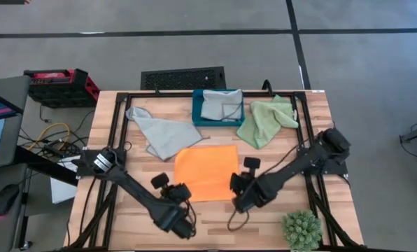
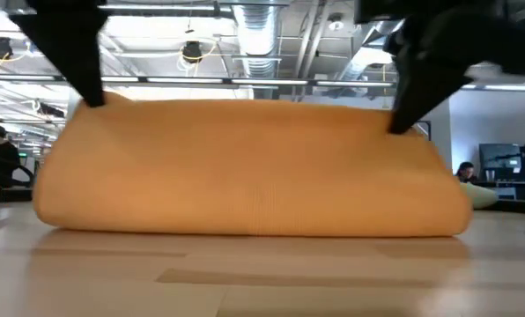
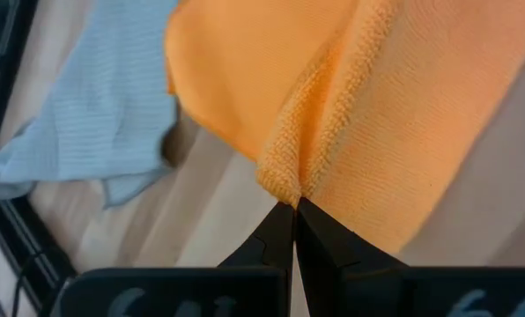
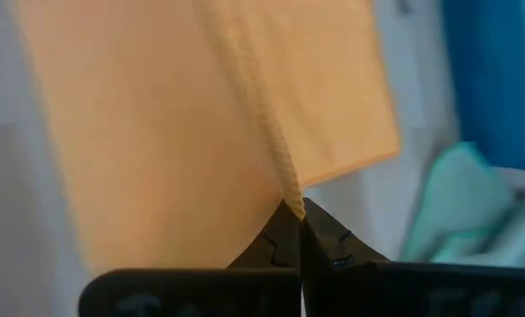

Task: Fold microfiber towels
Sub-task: Fold the orange microfiber cloth

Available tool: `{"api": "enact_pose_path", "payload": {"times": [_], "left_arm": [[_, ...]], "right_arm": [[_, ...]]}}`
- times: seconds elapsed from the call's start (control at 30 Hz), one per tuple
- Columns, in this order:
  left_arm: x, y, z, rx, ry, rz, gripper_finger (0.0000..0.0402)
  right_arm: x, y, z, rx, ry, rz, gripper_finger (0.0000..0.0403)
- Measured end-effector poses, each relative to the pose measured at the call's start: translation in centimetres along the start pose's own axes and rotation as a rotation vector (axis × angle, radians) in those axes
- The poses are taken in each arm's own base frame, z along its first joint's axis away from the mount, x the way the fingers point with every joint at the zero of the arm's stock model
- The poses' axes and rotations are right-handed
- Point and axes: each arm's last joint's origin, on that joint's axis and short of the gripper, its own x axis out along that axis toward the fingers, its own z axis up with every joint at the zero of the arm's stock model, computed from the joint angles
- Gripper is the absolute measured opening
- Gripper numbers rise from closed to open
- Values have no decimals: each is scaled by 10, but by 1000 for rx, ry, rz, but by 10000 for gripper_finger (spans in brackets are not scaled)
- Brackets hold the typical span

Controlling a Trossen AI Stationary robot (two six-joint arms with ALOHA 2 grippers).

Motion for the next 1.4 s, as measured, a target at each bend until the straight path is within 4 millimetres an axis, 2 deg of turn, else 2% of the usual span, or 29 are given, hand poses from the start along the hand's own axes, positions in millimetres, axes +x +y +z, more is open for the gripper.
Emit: {"api": "enact_pose_path", "payload": {"times": [0.2,0.4,0.63,0.87,1.2,1.4], "left_arm": [[13,12,19,-43,2,75,0],[44,24,28,-1,32,178,0],[74,38,39,2,77,265,0],[83,46,48,-8,119,278,0],[92,56,59,-38,147,295,2],[99,63,67,-25,162,308,36]], "right_arm": [[21,-25,8,4,23,-104,7],[43,-48,10,-8,84,-151,7],[55,-68,16,-2,92,-233,7],[63,-80,22,9,100,-233,10],[75,-95,27,96,136,-144,59],[80,-104,28,116,150,-152,93]]}}
